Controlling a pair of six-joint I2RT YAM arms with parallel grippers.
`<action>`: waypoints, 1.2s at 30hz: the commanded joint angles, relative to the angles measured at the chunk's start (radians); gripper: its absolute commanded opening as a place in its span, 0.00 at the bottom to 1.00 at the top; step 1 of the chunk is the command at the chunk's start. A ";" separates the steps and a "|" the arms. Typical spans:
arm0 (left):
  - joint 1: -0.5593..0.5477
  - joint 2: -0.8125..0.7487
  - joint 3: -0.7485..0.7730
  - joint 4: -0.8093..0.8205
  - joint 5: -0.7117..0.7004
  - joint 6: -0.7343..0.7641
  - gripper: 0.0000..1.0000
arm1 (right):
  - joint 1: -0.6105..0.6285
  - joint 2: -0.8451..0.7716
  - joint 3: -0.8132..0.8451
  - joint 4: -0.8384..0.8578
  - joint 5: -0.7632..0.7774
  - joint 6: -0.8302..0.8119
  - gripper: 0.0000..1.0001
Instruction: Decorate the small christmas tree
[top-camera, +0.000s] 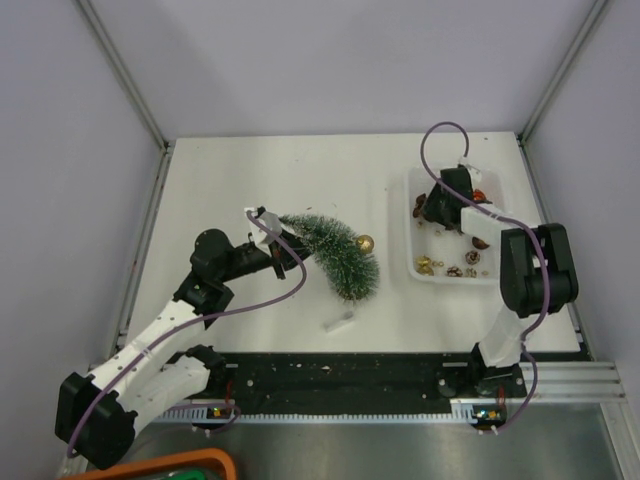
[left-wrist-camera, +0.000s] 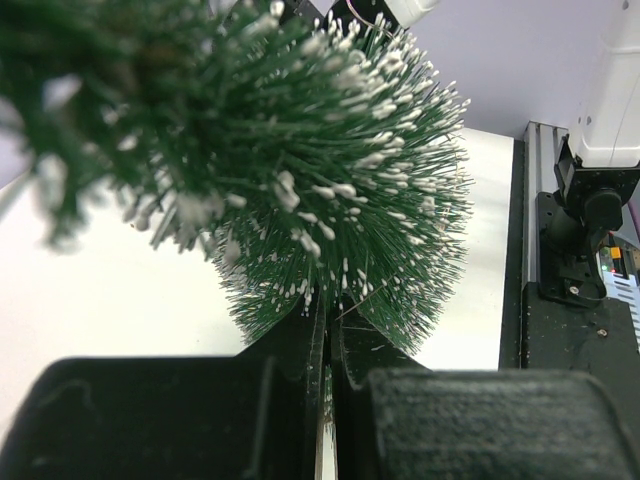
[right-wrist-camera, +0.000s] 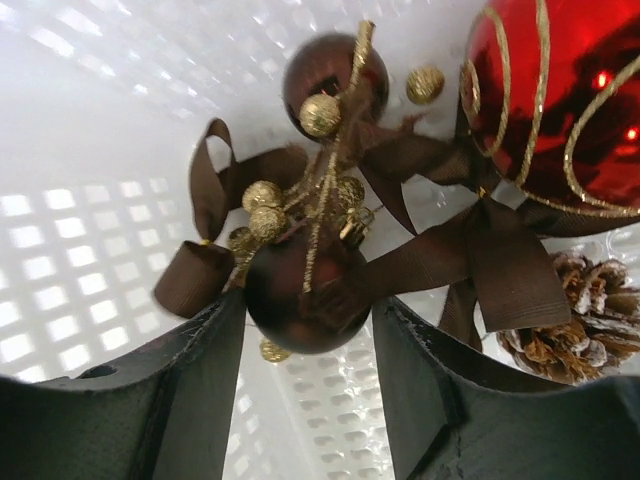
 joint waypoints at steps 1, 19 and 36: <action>-0.002 -0.012 -0.013 -0.006 0.004 -0.016 0.00 | 0.008 0.045 0.009 -0.070 0.007 -0.002 0.54; -0.002 -0.014 -0.013 -0.003 0.001 -0.021 0.00 | 0.006 -0.329 -0.043 -0.119 -0.080 -0.033 0.22; -0.002 -0.009 -0.005 -0.005 0.009 -0.024 0.00 | -0.019 -0.451 -0.128 -0.230 -0.297 -0.033 0.48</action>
